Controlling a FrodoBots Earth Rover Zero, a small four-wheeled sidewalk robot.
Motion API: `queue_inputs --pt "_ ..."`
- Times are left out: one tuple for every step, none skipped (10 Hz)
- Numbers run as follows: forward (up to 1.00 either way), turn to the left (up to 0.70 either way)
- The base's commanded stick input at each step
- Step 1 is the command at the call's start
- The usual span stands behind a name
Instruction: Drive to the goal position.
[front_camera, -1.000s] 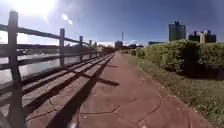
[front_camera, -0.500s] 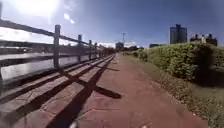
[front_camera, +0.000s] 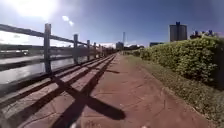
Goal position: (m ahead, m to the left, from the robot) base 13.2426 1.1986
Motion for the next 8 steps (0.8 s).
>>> queue_inputs --pt "0.85 0.00" --pt "0.85 0.00" --pt "0.85 0.00" --pt "0.85 0.00" --pt "0.85 0.00" --pt "0.85 0.00" --pt "0.85 -0.34" --pt "0.85 -0.27"
